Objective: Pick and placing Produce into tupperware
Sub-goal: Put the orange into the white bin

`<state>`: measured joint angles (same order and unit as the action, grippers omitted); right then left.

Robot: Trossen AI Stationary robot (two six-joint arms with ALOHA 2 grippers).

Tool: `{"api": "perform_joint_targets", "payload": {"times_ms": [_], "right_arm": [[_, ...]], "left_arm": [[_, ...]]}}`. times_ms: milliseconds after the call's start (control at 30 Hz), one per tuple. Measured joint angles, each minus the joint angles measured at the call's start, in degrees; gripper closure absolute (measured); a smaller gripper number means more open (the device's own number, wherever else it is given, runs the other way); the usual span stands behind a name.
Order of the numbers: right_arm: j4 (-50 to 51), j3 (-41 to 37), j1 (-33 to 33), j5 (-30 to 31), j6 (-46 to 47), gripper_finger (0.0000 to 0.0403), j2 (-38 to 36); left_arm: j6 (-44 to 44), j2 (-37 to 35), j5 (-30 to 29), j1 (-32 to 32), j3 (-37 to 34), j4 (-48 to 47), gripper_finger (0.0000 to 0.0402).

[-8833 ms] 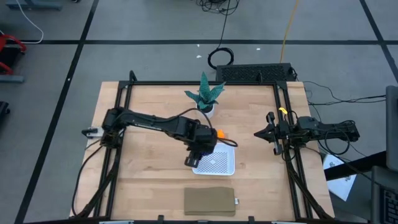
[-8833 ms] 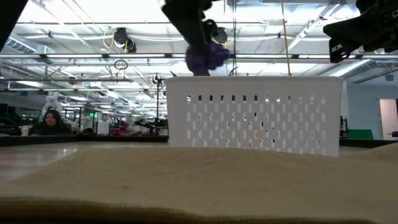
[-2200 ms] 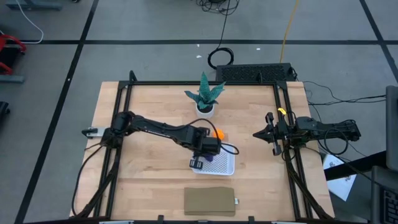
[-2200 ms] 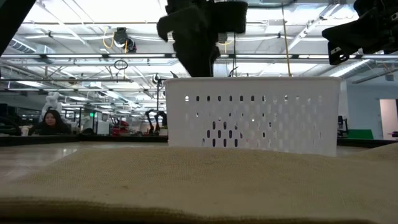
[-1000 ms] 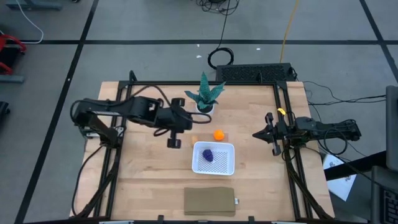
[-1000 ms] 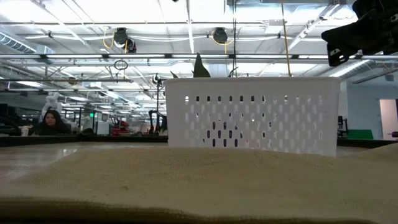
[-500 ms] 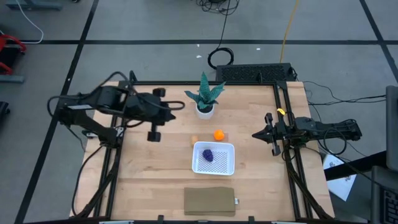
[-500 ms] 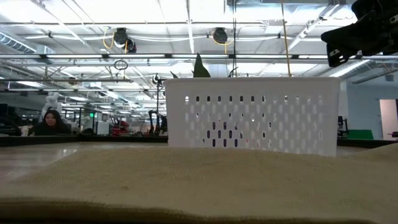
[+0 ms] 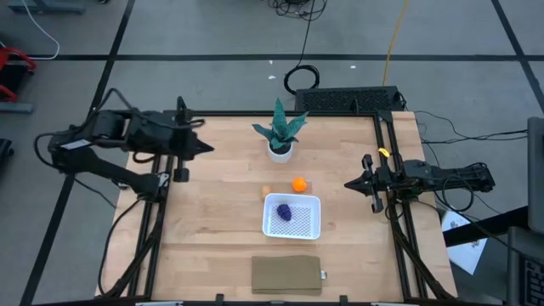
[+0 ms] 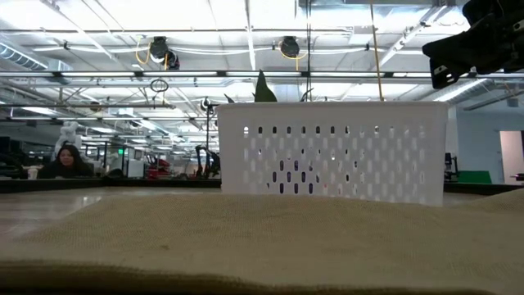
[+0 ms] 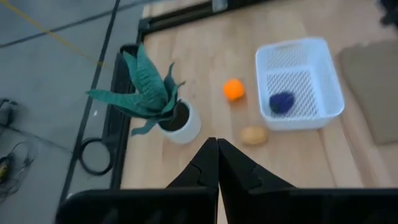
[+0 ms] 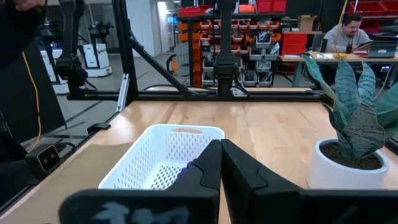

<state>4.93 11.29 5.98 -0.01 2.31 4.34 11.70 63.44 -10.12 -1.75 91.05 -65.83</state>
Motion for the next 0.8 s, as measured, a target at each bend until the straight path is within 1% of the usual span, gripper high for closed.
{"api": "perform_joint_targets", "payload": {"times_ms": [200,300,367,433,533,633,800], "right_arm": [[-0.24,0.0,0.0,0.0,0.0,0.0403,-0.01],[-0.22,0.0,0.0,0.0,0.0,0.0403,0.0],[-0.22,0.0,0.0,0.0,0.0,0.0403,0.0],[-0.22,0.0,0.0,0.0,0.01,0.0403,0.0],[-0.22,0.0,0.0,-0.01,0.52,0.0403,-0.01],[-0.22,0.0,0.0,0.0,1.35,0.0403,-0.02],[-0.17,0.0,0.0,0.0,1.53,0.0403,-0.01]], "left_arm": [[-0.09,-8.11,10.67,2.21,-13.6,15.0,0.0401],[-0.46,-10.62,16.77,3.14,-21.38,23.79,0.0401],[-0.31,-11.66,19.57,3.63,-26.61,28.2,0.0401],[-0.11,-12.52,20.68,3.97,-31.38,32.51,0.0401],[-0.01,-14.42,20.68,4.65,-36.96,37.63,0.0401],[-0.34,-17.39,20.72,5.28,-41.77,42.23,0.0401],[-3.32,-23.4,20.82,6.51,-48.5,49.41,0.0401]]}}
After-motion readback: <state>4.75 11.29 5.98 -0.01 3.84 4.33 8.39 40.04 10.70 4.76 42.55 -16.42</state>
